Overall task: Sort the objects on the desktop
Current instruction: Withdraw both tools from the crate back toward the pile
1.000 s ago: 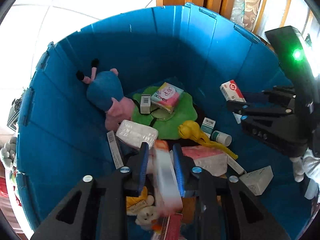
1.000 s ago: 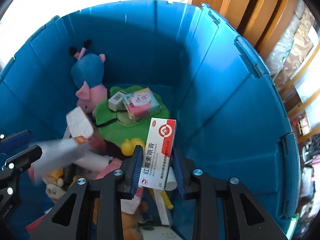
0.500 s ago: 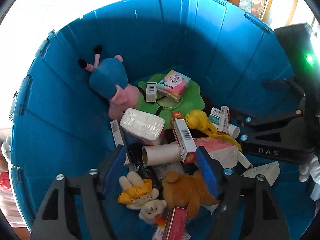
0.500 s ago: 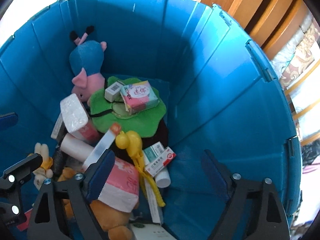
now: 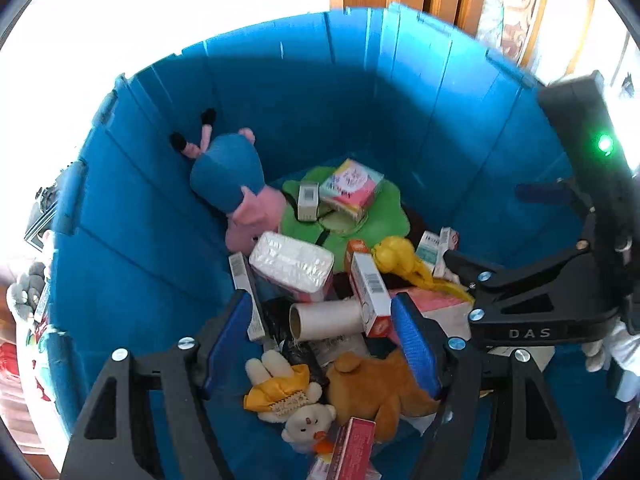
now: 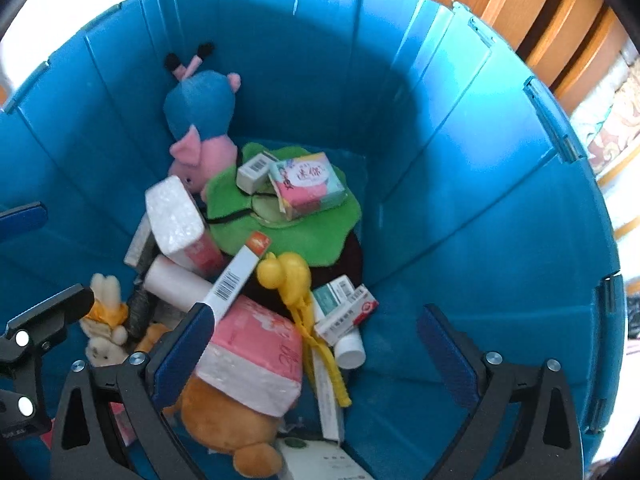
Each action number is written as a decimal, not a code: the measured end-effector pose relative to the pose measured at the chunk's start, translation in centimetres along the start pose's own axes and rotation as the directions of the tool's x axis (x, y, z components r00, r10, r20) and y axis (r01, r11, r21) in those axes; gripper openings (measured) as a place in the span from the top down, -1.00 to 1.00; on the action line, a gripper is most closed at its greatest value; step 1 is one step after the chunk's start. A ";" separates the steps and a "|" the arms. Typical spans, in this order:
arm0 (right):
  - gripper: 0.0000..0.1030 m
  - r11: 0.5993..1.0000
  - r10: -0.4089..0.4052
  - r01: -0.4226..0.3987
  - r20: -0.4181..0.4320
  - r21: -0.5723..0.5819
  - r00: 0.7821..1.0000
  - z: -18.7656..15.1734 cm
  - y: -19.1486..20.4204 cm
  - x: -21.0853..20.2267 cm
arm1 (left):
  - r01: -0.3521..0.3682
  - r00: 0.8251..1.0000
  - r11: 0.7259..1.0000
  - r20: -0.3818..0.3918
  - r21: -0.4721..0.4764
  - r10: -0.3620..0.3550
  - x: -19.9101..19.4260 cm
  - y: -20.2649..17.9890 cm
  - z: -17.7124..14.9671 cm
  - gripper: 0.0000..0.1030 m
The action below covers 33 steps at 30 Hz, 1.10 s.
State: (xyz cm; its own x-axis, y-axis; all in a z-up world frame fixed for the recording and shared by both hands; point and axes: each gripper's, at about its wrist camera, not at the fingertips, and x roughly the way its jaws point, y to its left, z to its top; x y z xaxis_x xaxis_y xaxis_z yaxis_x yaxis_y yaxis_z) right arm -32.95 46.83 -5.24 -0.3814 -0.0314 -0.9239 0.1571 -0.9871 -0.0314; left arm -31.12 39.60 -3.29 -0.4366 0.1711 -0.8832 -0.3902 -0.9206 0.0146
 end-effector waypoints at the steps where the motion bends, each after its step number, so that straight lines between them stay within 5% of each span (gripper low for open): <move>1: -0.99 1.000 0.013 -0.013 0.016 0.001 1.000 0.1 0.0 -0.5 | 0.004 1.000 1.000 0.019 -0.012 -0.004 -0.7 0.2 0.0 -0.38; 8: -0.99 0.994 0.103 -0.105 0.137 0.007 0.985 0.4 0.5 -4.8 | 0.014 0.985 1.000 0.170 -0.017 -0.011 -7.6 1.5 -0.7 -0.38; 12: -0.99 0.991 0.130 -0.133 0.229 -0.004 0.965 0.0 2.3 -8.8 | -0.014 0.955 0.999 0.297 -0.037 0.024 -12.6 3.7 -2.5 -0.40; 15: -1.00 0.979 0.201 -0.203 0.308 -0.027 0.930 -0.8 4.2 -11.9 | -0.009 0.936 0.997 0.351 -0.074 0.035 -14.9 6.1 -4.5 -0.49; 24: -1.00 0.958 0.285 -0.262 0.453 -0.115 0.845 -2.5 13.4 -17.8 | -0.122 0.897 0.968 0.394 -0.217 0.201 -17.8 15.3 -12.0 -0.49; 33: -1.00 0.924 0.383 -0.324 0.525 -0.205 0.760 -4.3 24.3 -21.4 | -0.171 0.926 0.899 0.247 -0.403 0.287 -14.3 28.1 -20.5 -0.49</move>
State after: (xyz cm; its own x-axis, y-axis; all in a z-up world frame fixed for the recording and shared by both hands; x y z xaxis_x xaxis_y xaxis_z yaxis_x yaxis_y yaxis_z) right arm -17.11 24.22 12.13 -0.7081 -0.4846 -0.5135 0.4554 -0.8693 0.1924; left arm -19.26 4.10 0.18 -0.7161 -0.0194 -0.6977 0.0509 -0.9984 -0.0246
